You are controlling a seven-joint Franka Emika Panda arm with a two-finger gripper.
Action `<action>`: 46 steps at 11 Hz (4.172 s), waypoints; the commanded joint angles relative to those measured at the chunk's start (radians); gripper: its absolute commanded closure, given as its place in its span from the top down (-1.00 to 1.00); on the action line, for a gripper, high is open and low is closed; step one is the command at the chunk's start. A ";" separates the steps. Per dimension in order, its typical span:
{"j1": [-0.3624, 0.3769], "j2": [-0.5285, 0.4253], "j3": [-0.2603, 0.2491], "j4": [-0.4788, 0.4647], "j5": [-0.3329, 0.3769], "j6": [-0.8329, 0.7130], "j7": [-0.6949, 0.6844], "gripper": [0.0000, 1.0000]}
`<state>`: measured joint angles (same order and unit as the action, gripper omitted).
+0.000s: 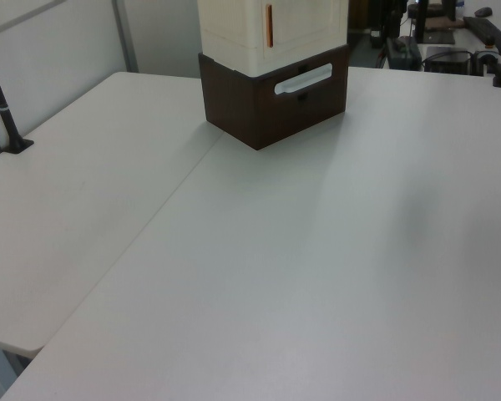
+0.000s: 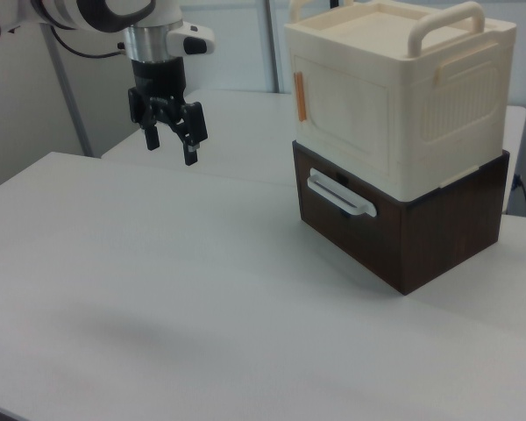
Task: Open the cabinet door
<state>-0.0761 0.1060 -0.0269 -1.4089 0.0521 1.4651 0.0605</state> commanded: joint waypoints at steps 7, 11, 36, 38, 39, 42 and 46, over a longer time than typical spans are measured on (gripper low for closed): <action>0.012 -0.011 0.013 -0.022 0.009 0.058 0.012 1.00; 0.012 0.029 0.013 -0.022 0.032 0.208 0.015 1.00; 0.016 0.350 -0.059 0.085 -0.594 1.225 0.547 -0.72; 0.015 0.327 -0.057 0.079 -0.578 1.225 0.549 -0.83; 0.015 0.302 -0.056 0.056 -0.574 1.221 0.550 -0.88; 0.019 0.242 -0.047 -0.025 -0.425 1.207 0.539 -0.97; 0.022 0.235 -0.007 -0.036 -0.214 1.049 0.460 -0.97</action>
<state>-0.0547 0.3934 -0.0612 -1.3760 -0.3148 2.6088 0.5606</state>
